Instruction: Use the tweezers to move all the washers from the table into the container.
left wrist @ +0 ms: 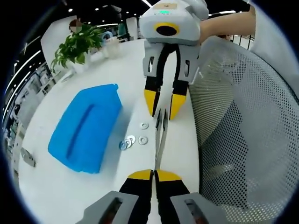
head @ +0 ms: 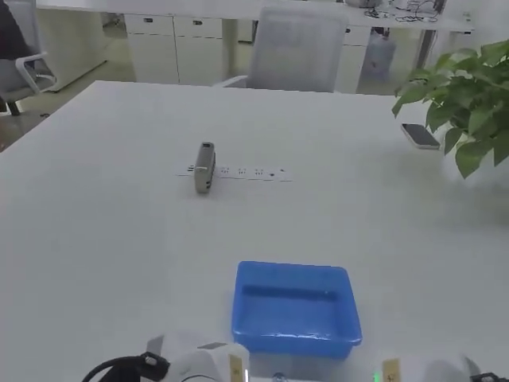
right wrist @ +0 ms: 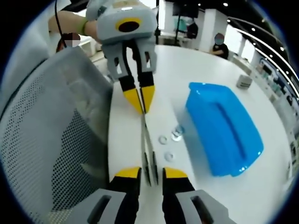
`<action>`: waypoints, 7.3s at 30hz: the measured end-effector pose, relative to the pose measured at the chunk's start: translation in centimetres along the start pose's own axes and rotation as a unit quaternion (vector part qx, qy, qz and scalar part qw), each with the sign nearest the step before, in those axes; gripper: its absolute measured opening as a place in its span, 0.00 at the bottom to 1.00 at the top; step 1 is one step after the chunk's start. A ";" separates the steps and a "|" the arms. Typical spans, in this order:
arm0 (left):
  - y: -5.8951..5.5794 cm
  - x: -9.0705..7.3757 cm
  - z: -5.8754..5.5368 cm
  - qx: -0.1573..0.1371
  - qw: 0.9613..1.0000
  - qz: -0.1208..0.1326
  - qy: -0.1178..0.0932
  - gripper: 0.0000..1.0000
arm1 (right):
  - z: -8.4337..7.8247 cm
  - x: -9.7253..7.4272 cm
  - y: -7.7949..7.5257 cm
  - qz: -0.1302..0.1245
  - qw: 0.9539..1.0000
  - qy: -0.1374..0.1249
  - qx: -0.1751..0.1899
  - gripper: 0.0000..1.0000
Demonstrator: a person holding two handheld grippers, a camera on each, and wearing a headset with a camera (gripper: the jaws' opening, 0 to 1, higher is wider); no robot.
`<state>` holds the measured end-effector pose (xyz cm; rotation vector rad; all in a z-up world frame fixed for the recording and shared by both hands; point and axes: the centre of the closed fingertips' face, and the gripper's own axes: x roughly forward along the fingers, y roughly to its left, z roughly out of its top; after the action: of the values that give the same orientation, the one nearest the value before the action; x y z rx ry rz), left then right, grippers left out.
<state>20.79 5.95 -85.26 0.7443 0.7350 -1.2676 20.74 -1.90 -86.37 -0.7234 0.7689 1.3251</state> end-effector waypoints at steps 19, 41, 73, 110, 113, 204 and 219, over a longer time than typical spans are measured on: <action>-1.2 -5.3 4.7 0.036 0.999 -0.020 -0.033 0.00 | 2.4 -0.2 0.7 -0.012 0.999 -0.047 -0.016 0.09; -0.7 -6.6 7.6 0.069 0.997 -0.022 -0.035 0.00 | 4.7 0.3 -0.1 -0.030 0.995 -0.097 0.006 0.06; 1.5 -6.8 8.9 0.086 0.996 -0.038 -0.002 0.00 | 6.8 1.3 -1.7 -0.021 0.989 -0.136 0.046 0.07; 3.2 -9.6 2.5 -0.293 0.920 0.181 -0.185 0.45 | 7.1 -1.1 -2.3 -0.035 0.977 -0.157 0.141 0.03; 2.5 -8.9 1.6 -0.345 0.899 0.178 -0.201 0.57 | 7.0 -1.1 -2.2 -0.041 0.976 -0.159 0.143 0.03; 2.8 -8.5 1.0 -0.320 0.876 0.268 -0.240 0.85 | 3.9 -4.1 -14.9 -0.116 0.967 -0.046 0.224 0.03; 2.7 -8.4 1.0 -0.320 0.878 0.265 -0.239 0.84 | 6.5 -6.4 -13.2 -0.119 0.970 -0.075 0.200 0.03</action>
<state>22.32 10.13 -77.58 0.0519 0.4462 -0.5940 33.78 -1.55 -77.15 -0.3744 0.7710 0.9555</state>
